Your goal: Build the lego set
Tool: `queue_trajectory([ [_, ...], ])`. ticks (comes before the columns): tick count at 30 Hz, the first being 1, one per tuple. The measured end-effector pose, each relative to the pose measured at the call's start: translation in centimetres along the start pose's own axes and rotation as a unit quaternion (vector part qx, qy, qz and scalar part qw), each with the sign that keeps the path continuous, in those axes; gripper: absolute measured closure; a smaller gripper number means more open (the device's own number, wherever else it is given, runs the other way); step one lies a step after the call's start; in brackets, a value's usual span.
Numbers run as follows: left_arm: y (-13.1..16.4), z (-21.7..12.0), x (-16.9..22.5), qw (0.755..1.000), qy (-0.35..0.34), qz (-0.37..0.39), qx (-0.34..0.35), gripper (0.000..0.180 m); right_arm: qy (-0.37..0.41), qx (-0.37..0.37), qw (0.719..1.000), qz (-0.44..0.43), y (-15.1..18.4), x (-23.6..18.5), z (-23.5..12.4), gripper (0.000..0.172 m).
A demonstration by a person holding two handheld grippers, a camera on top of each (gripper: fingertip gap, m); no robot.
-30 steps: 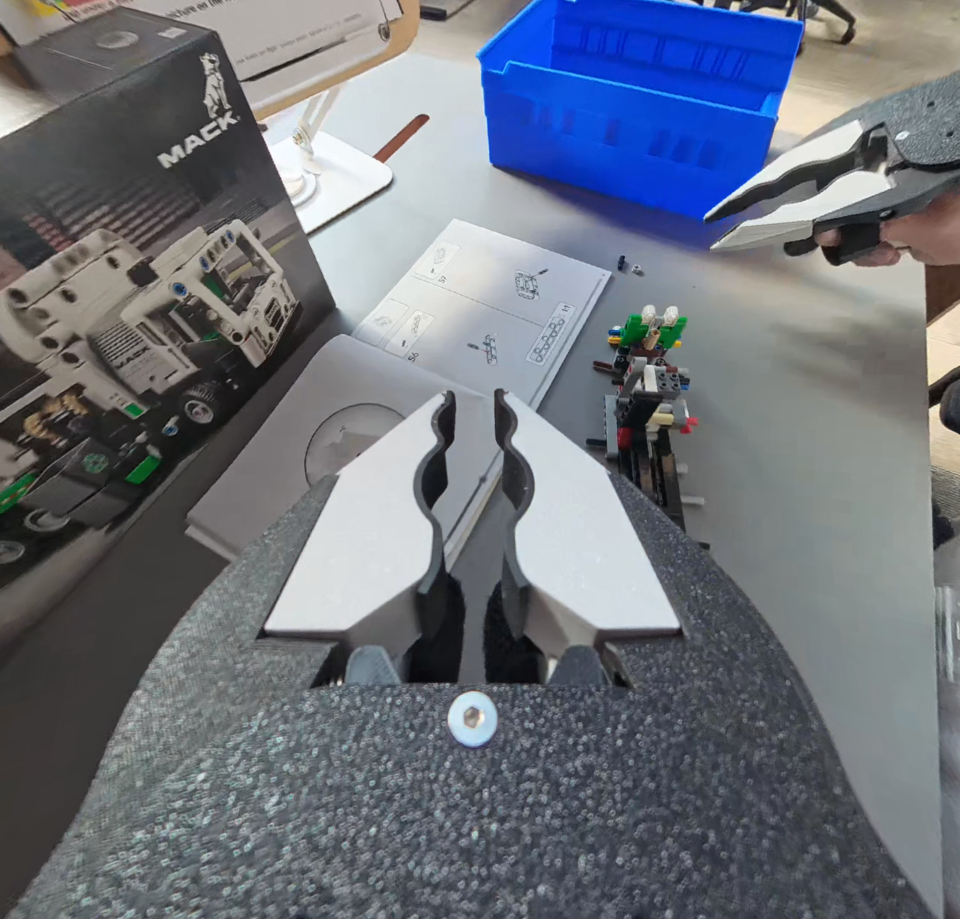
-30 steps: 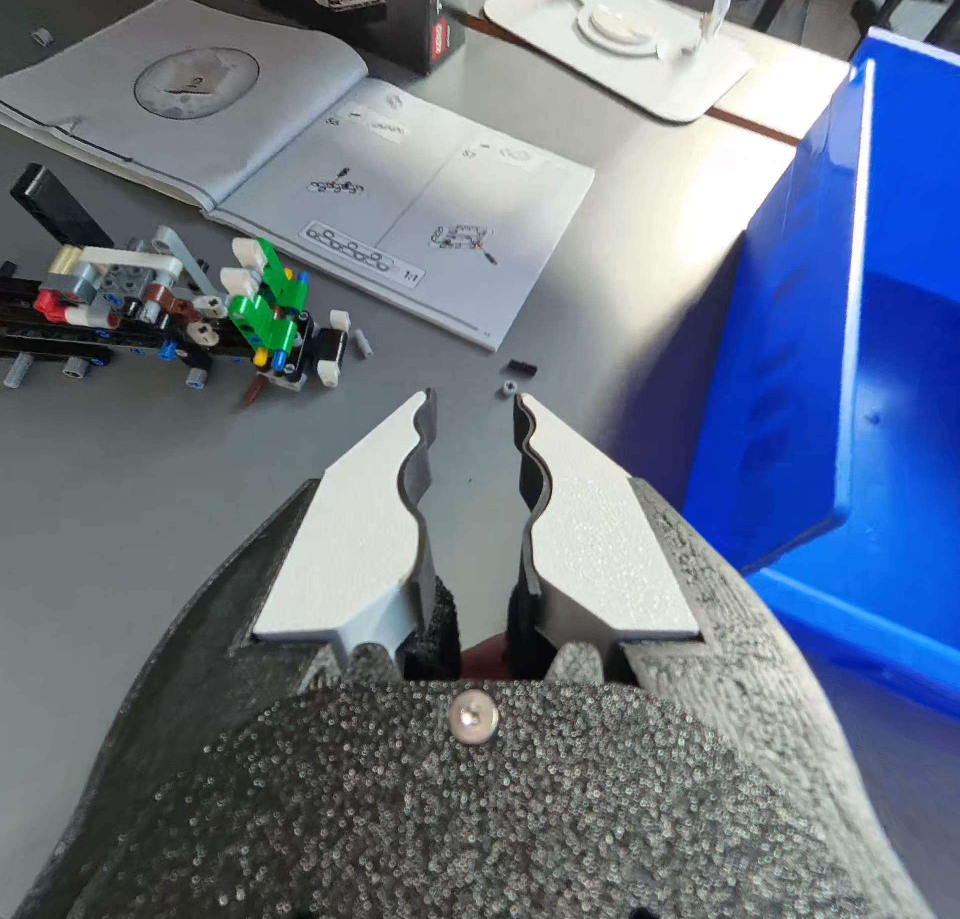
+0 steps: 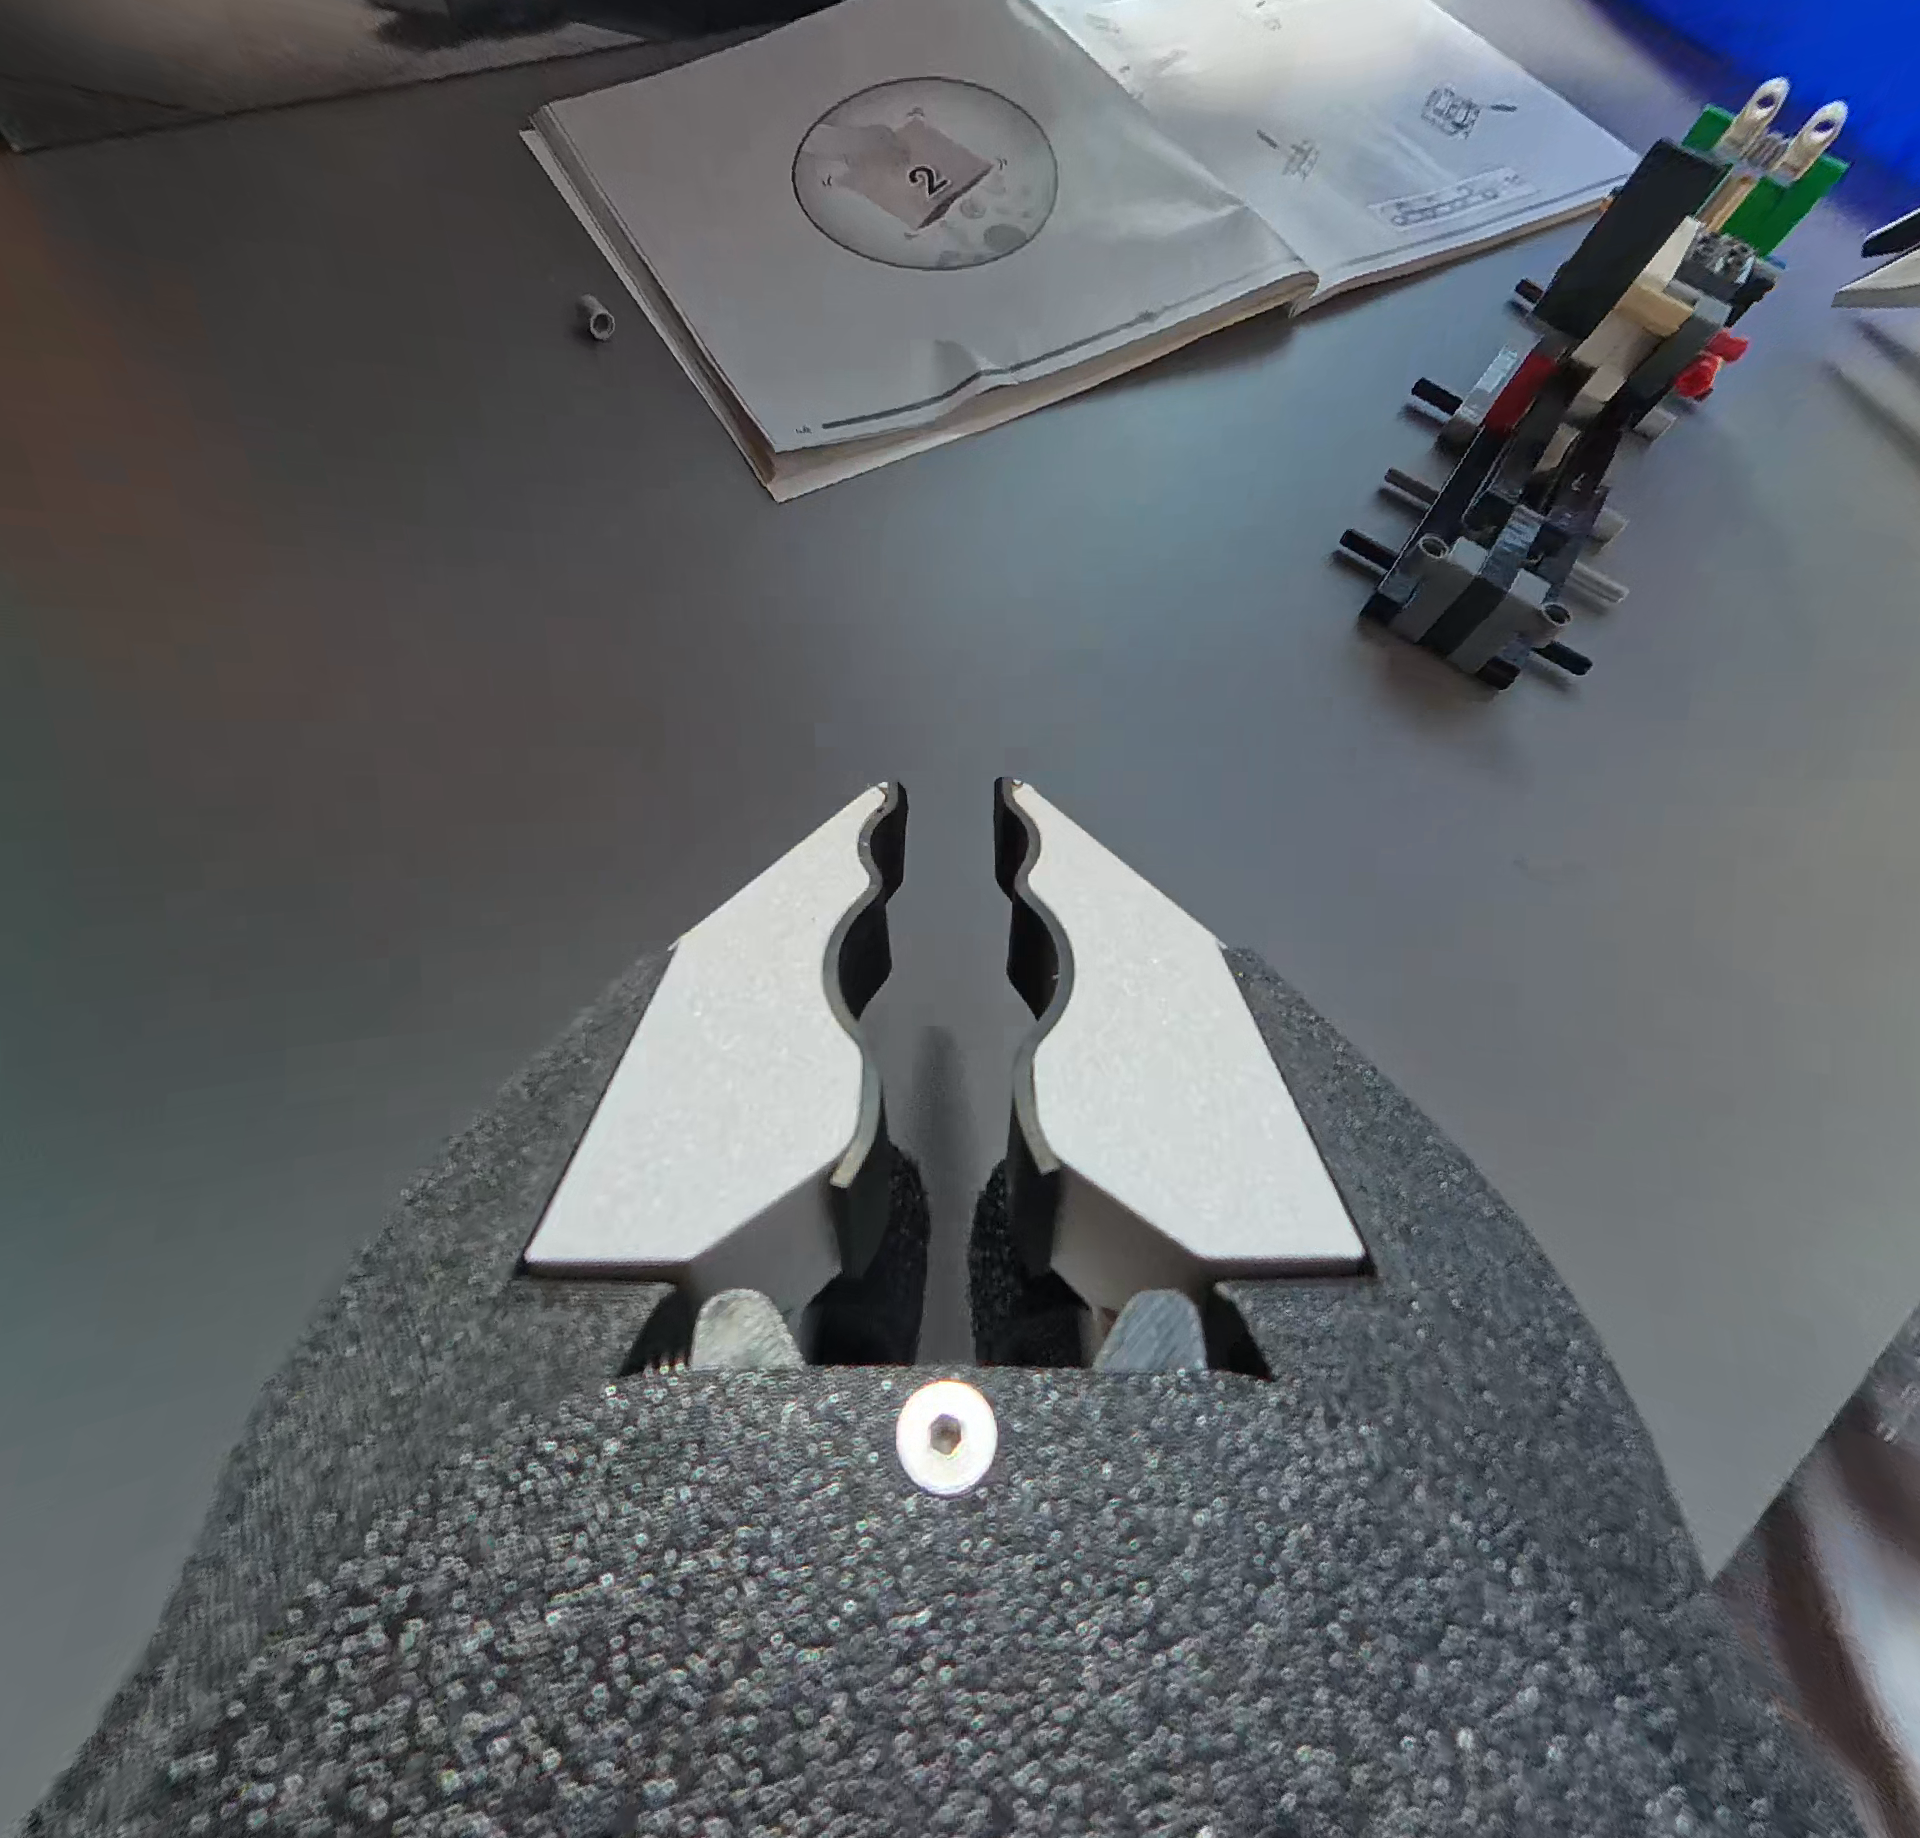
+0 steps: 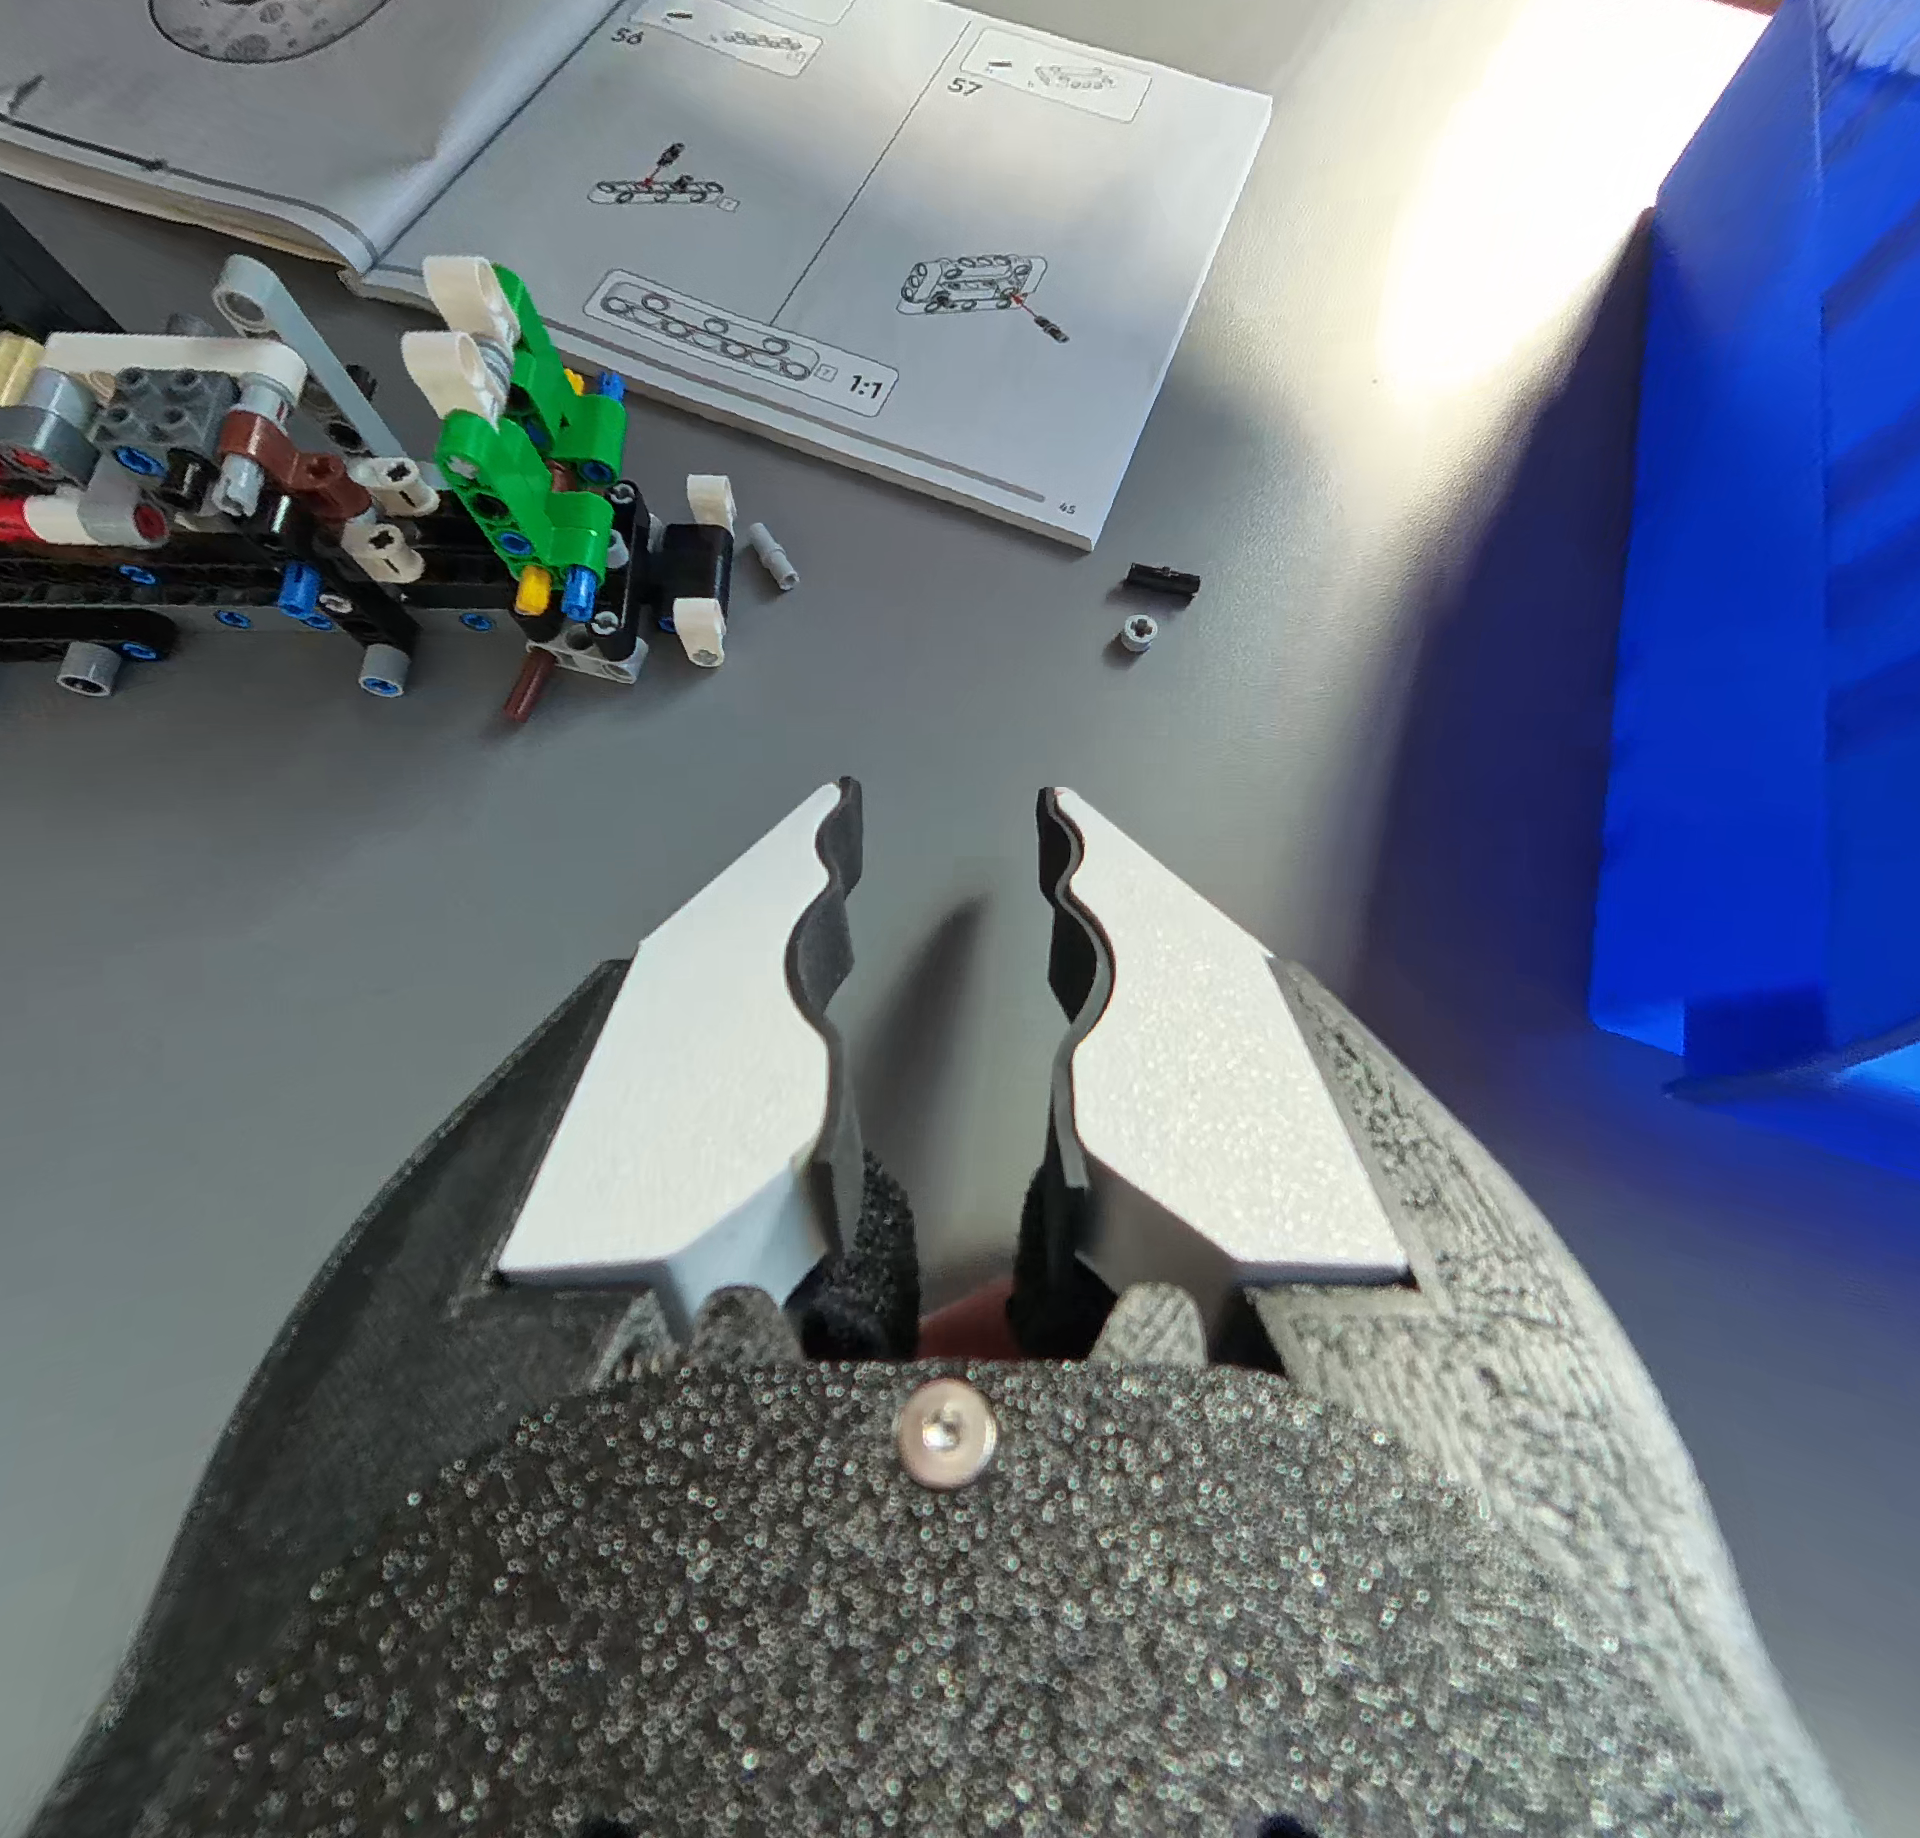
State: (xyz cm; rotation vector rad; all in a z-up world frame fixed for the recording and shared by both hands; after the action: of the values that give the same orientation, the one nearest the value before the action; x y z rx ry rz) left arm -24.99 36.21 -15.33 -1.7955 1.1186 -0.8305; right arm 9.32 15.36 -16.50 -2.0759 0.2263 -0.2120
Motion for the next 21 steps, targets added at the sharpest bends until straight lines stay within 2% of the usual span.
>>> queue_trajectory([
  [1, 0.0, 0.3, -0.1, 1.0, -0.004, 0.011, -0.004, 0.166, 0.004, -0.004, 1.0, -0.009, 0.1, 0.0, 0.1, 0.139],
  [5, -1.6, 2.4, -1.2, 0.999, 0.003, 0.038, 0.006, 0.166, 0.005, -0.009, 1.0, -0.019, 0.2, -0.1, 0.2, 0.14],
  [9, -3.2, 6.1, -4.9, 0.996, 0.002, 0.062, -0.056, 0.164, 0.001, -0.004, 1.0, 0.007, 0.1, 0.3, 0.1, 0.14],
  [12, -4.5, 9.5, -7.9, 0.995, 0.003, 0.068, -0.076, 0.162, 0.011, -0.004, 0.999, 0.033, -0.1, 1.0, 0.4, 0.14],
  [16, -5.3, 13.0, -9.9, 0.991, 0.042, 0.077, -0.103, 0.157, 0.009, -0.007, 0.999, 0.048, -0.2, 1.4, 0.9, 0.14],
  [21, -5.9, 14.7, -10.5, 0.979, 0.089, 0.139, -0.118, 0.156, -0.007, 0.0, 0.997, 0.079, -0.3, 1.5, 0.8, 0.14],
])
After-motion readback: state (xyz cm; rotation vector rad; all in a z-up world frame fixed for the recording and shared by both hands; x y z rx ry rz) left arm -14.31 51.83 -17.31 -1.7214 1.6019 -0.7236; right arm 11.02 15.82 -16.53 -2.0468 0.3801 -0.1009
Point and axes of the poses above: each gripper's, where its closed fingertips meet, z out along the fingers, y out of its underside, x = y × z across the jaws, the point moved 2 cm from there along -z, back along the fingers, and after that the axes turned 8 degrees about x, right-handed, at the moved point
